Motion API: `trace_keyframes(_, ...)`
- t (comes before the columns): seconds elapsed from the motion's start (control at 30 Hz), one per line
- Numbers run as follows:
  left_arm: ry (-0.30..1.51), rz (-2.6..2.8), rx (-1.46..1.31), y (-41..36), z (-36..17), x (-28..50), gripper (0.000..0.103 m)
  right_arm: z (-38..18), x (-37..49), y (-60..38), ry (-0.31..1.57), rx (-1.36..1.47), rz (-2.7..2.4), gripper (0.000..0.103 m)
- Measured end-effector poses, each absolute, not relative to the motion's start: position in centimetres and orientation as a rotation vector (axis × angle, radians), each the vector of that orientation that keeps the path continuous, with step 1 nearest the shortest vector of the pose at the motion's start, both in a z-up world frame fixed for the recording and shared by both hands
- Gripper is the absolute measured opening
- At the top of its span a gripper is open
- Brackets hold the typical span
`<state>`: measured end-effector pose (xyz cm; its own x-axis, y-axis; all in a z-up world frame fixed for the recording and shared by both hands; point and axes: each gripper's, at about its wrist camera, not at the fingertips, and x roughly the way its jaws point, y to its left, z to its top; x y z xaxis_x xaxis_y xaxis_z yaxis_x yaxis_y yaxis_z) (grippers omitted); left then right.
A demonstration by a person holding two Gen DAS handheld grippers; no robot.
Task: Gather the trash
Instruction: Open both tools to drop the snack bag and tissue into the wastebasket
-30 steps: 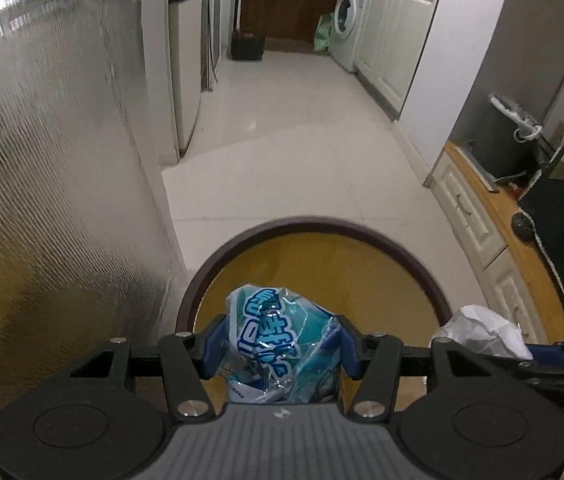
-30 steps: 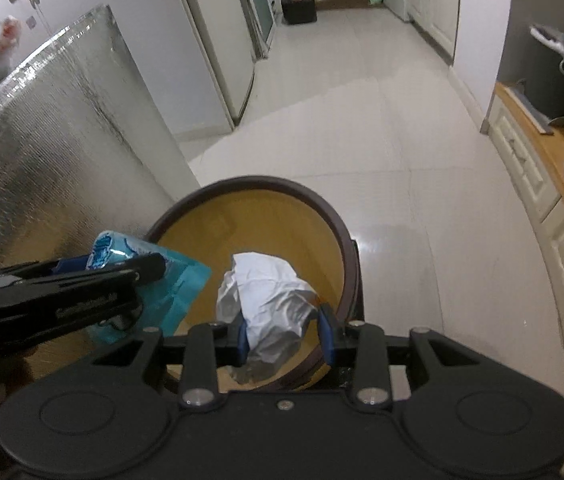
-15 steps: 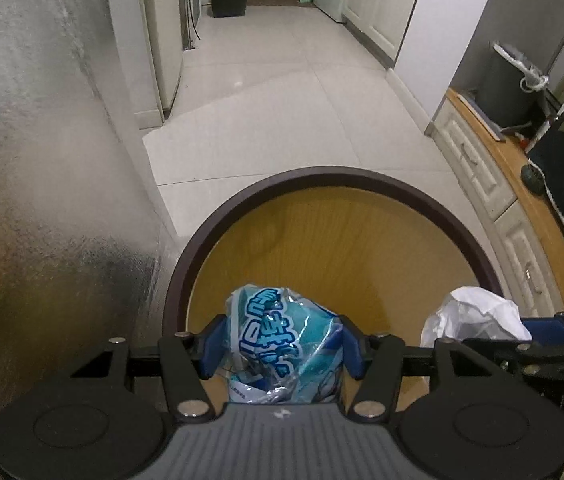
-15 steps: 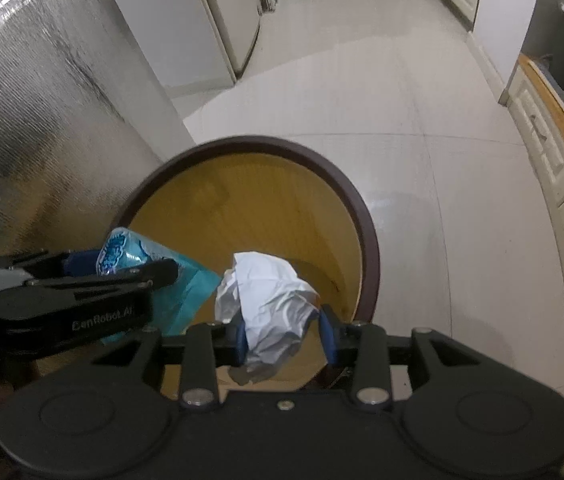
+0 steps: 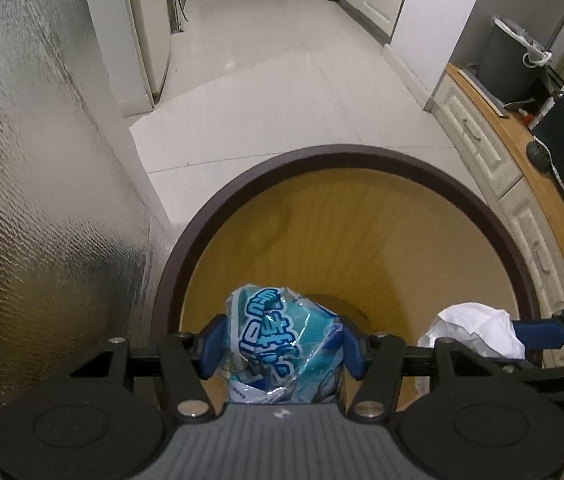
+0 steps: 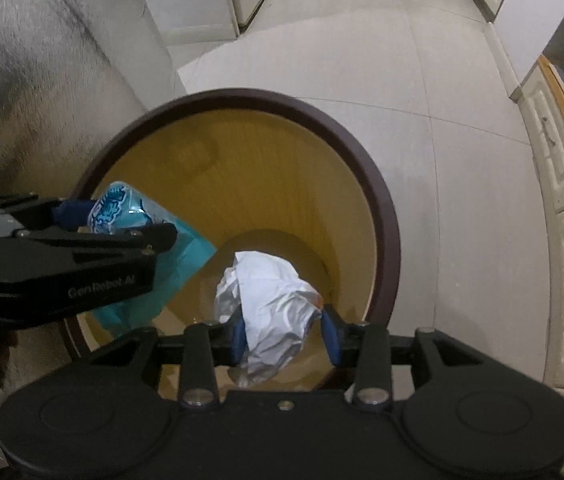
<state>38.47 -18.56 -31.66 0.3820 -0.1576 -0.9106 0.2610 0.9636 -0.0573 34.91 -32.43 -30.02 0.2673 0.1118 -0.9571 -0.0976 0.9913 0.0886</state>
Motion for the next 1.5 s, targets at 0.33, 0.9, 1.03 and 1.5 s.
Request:
trace_keyframes(0.33,1.157,-0.276,0.127,-19.1,-31.9,38.5,0.065,-29.8,34.8,-32.1,1.289,-0.044,0.16,0.061)
trace_keyframes(0.9,1.135,-0.271,0.159,-19.8,-29.3,36.8,0.096,-26.5,32.5,-32.8,1.227,-0.086,0.18,0.075)
trace_keyframes(1.03,1.129,-0.264,0.149,-19.3,-28.4,35.9,0.1,-25.9,31.9,-33.4,1.217,-0.072,0.168,0.076)
trace_keyframes(1.5,1.132,-0.197,0.136,-16.6,-25.4,32.5,0.103,-24.5,29.8,-34.7,1.174,-0.022,0.116,0.103)
